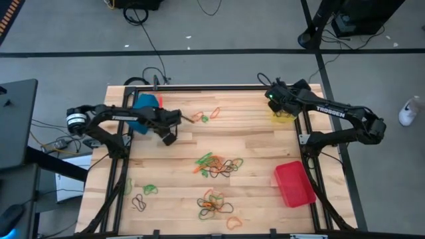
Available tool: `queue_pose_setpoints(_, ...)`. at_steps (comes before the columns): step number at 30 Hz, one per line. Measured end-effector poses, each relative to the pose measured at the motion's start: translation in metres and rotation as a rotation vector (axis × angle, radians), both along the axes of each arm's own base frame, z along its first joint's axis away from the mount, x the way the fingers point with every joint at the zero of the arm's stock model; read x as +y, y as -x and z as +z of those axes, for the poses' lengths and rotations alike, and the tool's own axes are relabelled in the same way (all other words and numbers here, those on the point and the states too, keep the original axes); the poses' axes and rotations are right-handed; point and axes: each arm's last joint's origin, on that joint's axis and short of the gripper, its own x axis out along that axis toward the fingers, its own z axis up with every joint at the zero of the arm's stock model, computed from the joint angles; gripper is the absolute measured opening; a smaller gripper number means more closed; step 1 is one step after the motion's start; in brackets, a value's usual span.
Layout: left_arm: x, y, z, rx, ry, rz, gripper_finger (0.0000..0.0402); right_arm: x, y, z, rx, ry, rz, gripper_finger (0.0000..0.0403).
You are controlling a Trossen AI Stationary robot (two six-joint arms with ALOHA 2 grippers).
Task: Sort rubber bands into baskets
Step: Put the brown rubber band into the yellow bin, then adjust the blue bin
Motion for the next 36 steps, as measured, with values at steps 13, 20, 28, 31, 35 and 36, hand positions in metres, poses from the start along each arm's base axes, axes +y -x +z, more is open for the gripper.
queue_pose_setpoints(13,0.003,-0.019,0.05,-0.133,-0.159,-0.036,0.0099,-0.001,-0.014,0.002,-0.161,-0.059,0.124,0.0341)
queue_pose_setpoints(20,0.004,-0.017,0.055,-0.11,-0.169,-0.033,0.0099,-0.003,0.005,0.0,-0.009,0.029,-0.071,0.0318)
queue_pose_setpoints(28,0.004,-0.017,0.055,-0.106,-0.168,-0.032,0.0099,-0.004,0.004,-0.006,-0.172,-0.212,0.023,0.0323)
queue_pose_setpoints(31,0.003,-0.015,0.054,-0.083,-0.157,-0.034,0.0099,-0.005,0.016,-0.008,-0.124,-0.267,-0.046,0.0323)
queue_pose_setpoints(35,0.002,-0.013,0.053,-0.071,-0.127,-0.04,0.0099,-0.006,0.03,-0.01,-0.044,-0.367,-0.071,0.0323)
queue_pose_setpoints(36,0.002,-0.013,0.053,-0.067,-0.119,-0.041,0.0099,-0.005,0.03,-0.007,-0.05,-0.383,-0.063,0.0323)
